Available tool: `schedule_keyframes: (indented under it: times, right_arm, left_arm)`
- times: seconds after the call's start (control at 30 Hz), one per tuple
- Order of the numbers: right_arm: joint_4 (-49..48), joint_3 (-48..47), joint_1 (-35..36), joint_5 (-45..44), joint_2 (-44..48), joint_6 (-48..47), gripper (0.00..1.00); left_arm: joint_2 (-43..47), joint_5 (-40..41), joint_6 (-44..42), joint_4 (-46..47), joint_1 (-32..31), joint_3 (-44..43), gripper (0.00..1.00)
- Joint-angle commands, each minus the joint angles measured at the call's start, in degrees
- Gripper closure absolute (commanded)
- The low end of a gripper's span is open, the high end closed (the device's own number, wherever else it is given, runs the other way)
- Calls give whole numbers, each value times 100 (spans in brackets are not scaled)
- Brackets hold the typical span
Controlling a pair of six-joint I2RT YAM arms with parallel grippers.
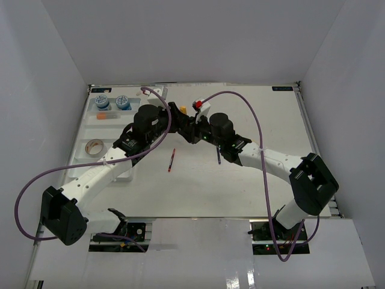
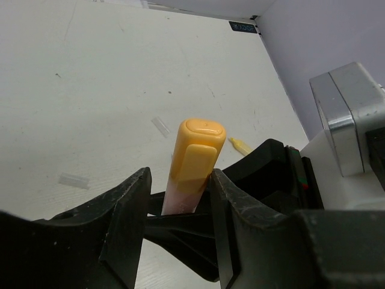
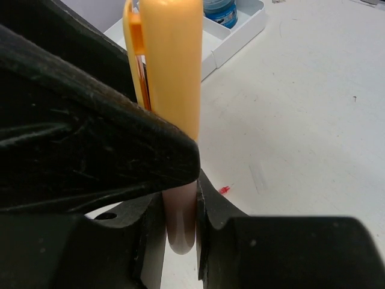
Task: Sort the stationery into containers
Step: Close the pen cap on the pen.
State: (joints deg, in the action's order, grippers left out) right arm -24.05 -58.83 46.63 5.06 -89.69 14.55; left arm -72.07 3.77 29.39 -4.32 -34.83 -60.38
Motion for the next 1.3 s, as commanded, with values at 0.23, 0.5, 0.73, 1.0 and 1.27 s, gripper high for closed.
schedule_keyframes:
  times: [0.23,0.5,0.73,1.0,1.27]
  right_arm:
    - [-574,-155,13,-102,-22,-92,92]
    - [-539,-129,-5,-137,4,-154,92]
    - [-407,-50,-101,-85,162,-154,92]
    - [-179,134,-391,723,618,-286,92]
    - [399,4,-743,2471,1085,-584,92]
  left_arm:
    - [237,36,50,-166,-6,-53,40]
    - [545,-131,-82,-87,-6,9,24]
    - [923,220,-442,-61,37,61,15]
    - [1240,-935,-1321,247,432,167,13]
    - [784,-3512,-1471,159,1241,-518,13]
